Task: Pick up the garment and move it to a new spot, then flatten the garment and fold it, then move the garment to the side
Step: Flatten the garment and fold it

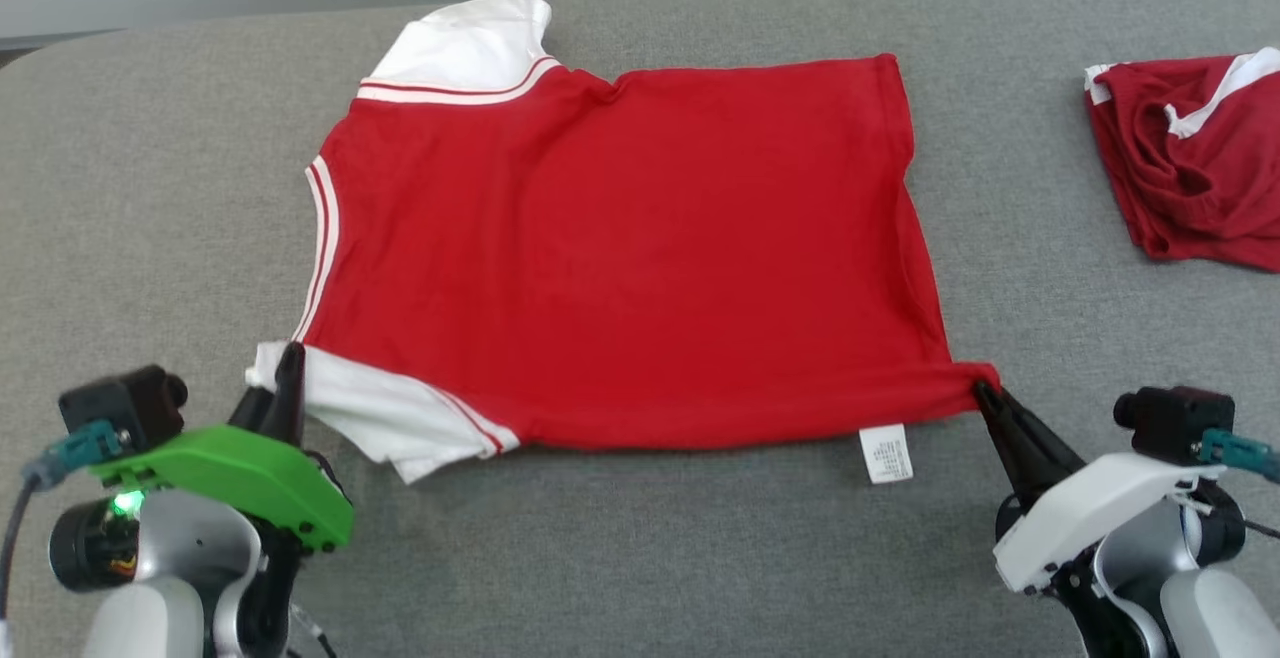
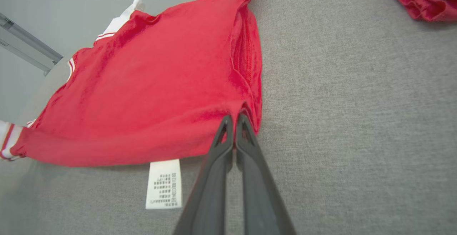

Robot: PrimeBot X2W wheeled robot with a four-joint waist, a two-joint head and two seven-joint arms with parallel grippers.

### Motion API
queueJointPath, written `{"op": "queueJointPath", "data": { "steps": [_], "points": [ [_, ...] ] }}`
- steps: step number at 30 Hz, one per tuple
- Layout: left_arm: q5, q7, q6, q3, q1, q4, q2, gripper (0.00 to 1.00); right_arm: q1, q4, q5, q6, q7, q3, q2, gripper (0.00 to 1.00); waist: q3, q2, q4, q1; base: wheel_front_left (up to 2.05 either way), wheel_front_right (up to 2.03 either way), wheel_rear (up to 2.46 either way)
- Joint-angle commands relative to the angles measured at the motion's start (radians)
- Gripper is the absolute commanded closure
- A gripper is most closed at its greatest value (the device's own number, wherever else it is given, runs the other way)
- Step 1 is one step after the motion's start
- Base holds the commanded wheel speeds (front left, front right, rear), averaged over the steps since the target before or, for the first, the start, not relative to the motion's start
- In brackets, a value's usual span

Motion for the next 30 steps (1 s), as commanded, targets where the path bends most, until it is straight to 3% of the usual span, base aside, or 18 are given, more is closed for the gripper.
{"op": "queueJointPath", "data": {
  "steps": [1, 9, 10, 11, 12, 13, 17, 21, 25, 30],
  "points": [
    [-0.023, 0.016, -0.010, 0.008, -0.056, 0.023, 0.013, 1.00, -0.043, 0.002, 0.007, 0.000, 0.008, -0.004, -0.001, 1.00, 0.048, 0.0000, -0.025, 0.0000, 0.00, 0.00, 0.00],
    [-0.033, 0.009, -0.042, -0.007, -0.289, 0.203, 0.030, 1.00, -0.199, 0.075, 0.016, 0.000, -0.048, 0.009, -0.007, 1.00, 0.121, 0.0000, -0.030, 0.0000, 0.00, 0.00, 0.00],
    [-0.034, 0.002, -0.047, -0.009, -0.309, 0.225, 0.028, 0.78, -0.213, 0.086, 0.015, 0.000, -0.062, 0.016, -0.009, 1.00, 0.127, 0.0000, -0.031, 0.0000, 0.00, 0.00, 0.00],
    [-0.030, -0.008, -0.055, -0.015, -0.329, 0.254, 0.029, 0.02, -0.230, 0.096, 0.022, 0.000, -0.089, 0.024, -0.009, 0.82, 0.132, 0.0000, -0.032, 0.0000, 0.00, 0.00, 0.00],
    [-0.034, -0.023, -0.065, -0.018, -0.345, 0.272, 0.025, 0.00, -0.242, 0.107, 0.021, 0.000, -0.106, 0.029, -0.013, 0.56, 0.137, 0.0000, -0.032, 0.0000, 0.00, 0.00, 0.00],
    [-0.033, -0.046, -0.073, -0.020, -0.364, 0.294, 0.022, 0.00, -0.249, 0.121, 0.011, 0.000, -0.130, 0.039, -0.022, 0.00, 0.141, 0.0000, -0.032, 0.0000, 0.00, 0.00, 0.00],
    [0.035, -0.188, -0.082, -0.041, -0.391, 0.333, 0.031, 0.00, -0.271, 0.127, -0.042, 0.000, -0.284, 0.073, -0.047, 0.00, 0.150, 0.0000, -0.030, 0.0000, 0.00, 0.00, 0.00],
    [0.116, -0.355, -0.058, -0.062, -0.350, 0.345, 0.027, 0.00, -0.244, 0.122, -0.122, 0.000, -0.416, 0.081, -0.060, 0.00, 0.142, 0.0000, -0.029, 0.0000, 0.00, 0.00, 0.00],
    [0.196, -0.500, -0.015, -0.077, -0.284, 0.326, 0.037, 0.00, -0.197, 0.084, -0.203, 0.000, -0.454, 0.054, -0.043, 0.00, 0.115, 0.0000, -0.030, 0.0000, 0.00, 0.00, 0.00],
    [0.229, -0.578, 0.017, -0.082, -0.173, 0.295, 0.034, 0.00, -0.121, 0.032, -0.247, 0.000, -0.461, 0.026, -0.009, 0.00, 0.080, 0.0000, -0.029, 0.0000, 0.00, 0.00, 0.00]
  ]
}}
